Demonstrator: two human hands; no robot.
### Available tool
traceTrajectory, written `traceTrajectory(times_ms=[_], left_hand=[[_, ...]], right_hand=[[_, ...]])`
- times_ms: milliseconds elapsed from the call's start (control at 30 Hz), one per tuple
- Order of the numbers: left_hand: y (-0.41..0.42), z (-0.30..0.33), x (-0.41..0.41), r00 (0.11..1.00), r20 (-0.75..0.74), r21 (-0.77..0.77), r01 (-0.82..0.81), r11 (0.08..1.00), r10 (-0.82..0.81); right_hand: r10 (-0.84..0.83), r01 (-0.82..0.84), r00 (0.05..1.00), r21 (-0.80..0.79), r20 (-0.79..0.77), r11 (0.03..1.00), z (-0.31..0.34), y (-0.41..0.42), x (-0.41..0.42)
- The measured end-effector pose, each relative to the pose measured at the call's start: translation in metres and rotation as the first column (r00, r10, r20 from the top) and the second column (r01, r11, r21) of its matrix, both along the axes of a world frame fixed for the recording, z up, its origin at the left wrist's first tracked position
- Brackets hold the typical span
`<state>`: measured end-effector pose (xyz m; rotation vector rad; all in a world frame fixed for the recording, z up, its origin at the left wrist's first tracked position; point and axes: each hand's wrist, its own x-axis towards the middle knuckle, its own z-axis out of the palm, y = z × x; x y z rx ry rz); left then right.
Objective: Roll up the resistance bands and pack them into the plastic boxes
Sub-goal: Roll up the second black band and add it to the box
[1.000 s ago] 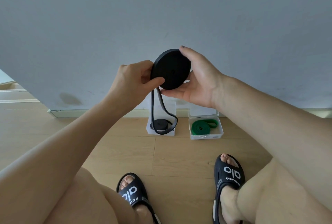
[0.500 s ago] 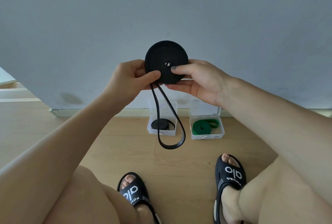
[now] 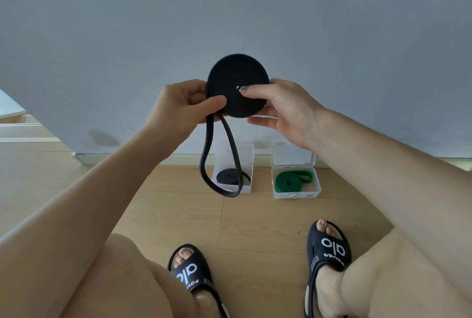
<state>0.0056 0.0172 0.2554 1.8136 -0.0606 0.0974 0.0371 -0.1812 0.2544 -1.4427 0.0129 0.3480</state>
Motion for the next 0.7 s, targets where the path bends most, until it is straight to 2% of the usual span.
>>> traceTrajectory(times_ms=[100,233,333,500,700], left_hand=[[0.0,0.0,-0.003,0.998,-0.037,0.101,0.062,0.993,-0.058],[-0.006,-0.004,-0.003,0.995,-0.065,0.077,0.085,0.993,-0.08],[-0.013,-0.01,-0.002,0.996,-0.064,0.025,0.063,0.998,-0.061],[-0.028,-0.013,0.001,0.996,-0.089,-0.154,-0.031,0.988,0.018],[-0.04,-0.018,0.003,0.988,-0.132,-0.205,-0.109,0.973,0.083]], right_hand=[[0.029,-0.028,0.999,-0.038,0.037,0.999,-0.001,-0.004,0.003],[-0.01,0.009,0.998,0.019,0.061,1.0,-0.008,-0.001,0.006],[-0.113,0.107,0.99,0.078,0.083,0.991,-0.014,0.009,0.01],[-0.285,0.275,0.957,0.137,0.058,0.952,-0.017,0.022,0.013],[-0.393,0.386,0.919,0.142,0.022,0.911,-0.023,0.031,0.014]])
